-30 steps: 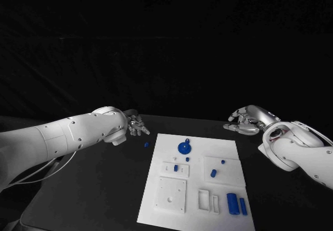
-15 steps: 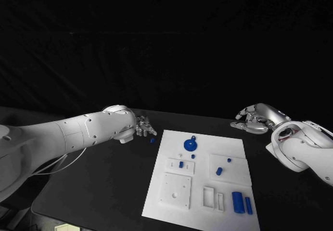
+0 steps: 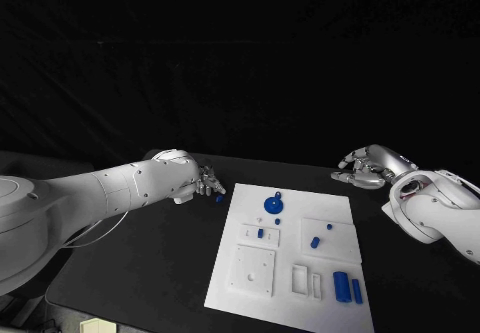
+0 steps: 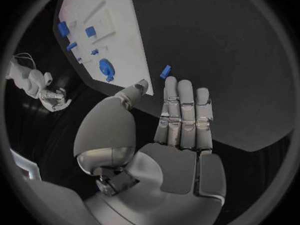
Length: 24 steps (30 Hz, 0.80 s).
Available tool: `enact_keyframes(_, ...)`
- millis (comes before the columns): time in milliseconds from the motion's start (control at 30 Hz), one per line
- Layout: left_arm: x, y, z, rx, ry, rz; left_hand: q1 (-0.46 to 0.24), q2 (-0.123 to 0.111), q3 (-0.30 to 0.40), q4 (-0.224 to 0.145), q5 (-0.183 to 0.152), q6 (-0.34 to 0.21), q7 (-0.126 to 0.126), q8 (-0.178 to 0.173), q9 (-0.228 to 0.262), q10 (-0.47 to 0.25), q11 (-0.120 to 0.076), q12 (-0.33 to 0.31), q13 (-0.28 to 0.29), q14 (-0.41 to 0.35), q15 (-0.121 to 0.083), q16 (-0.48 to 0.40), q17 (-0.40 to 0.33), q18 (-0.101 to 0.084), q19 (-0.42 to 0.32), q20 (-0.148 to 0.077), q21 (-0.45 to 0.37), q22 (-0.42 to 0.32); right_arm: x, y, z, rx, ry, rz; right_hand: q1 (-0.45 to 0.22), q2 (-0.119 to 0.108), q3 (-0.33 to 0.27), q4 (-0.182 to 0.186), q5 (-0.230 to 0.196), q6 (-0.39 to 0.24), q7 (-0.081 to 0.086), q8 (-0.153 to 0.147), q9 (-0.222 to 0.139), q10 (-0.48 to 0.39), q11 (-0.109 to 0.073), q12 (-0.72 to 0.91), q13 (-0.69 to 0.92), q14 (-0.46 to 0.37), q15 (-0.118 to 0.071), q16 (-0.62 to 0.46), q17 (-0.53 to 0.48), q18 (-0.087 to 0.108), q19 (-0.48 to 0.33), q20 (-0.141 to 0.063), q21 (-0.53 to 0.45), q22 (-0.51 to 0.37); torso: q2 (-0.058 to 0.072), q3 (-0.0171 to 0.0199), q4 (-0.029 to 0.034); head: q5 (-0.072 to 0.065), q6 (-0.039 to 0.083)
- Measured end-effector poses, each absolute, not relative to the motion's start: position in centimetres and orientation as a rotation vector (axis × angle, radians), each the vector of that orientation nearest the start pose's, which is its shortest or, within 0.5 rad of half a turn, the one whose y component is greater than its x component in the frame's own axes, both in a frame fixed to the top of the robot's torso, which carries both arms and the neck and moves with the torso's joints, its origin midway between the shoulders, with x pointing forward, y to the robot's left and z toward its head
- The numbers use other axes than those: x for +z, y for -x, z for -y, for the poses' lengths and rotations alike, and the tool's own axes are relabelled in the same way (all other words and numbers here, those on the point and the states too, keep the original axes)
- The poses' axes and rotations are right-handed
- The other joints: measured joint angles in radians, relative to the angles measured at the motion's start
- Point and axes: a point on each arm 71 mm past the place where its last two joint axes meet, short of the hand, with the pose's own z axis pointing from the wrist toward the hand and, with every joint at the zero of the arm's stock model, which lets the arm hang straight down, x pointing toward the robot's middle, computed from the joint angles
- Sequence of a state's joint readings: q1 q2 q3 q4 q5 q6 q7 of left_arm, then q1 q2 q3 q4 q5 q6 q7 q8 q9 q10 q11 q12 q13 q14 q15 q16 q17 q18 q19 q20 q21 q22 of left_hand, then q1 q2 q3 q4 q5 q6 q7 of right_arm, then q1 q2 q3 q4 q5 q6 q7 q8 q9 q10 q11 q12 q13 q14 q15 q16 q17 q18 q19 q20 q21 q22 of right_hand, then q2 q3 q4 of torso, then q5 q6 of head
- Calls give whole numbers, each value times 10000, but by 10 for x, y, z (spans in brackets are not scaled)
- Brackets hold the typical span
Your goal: Assemble the parts on the task board
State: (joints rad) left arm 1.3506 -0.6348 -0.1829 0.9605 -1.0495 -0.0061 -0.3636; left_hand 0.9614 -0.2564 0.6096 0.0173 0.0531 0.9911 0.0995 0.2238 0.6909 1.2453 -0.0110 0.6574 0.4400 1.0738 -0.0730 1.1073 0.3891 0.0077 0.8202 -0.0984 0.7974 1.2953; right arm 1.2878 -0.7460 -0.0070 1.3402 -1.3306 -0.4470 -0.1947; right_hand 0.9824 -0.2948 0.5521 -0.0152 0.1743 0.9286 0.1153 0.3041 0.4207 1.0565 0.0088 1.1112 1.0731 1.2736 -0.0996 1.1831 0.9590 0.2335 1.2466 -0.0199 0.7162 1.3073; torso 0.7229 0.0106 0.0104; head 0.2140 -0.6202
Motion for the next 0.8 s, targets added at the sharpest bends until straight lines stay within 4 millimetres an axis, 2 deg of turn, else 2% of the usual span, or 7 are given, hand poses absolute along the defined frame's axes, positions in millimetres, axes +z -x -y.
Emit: enact_keyframes(800,-222,-586,-289,-1355,3648,-20792,-70,71,-27,83,0,0,0,0,1,-1,1,0,40,0,0,0,30,0,0,0,-36,32,-133,-541,214,5575,-1139,-14954,0,0,-29,29,0,19,-10,0,1,2,1,0,-9,-2,2,0,-3,0,1,3,0,6,-12,-2,10,-90,-41)
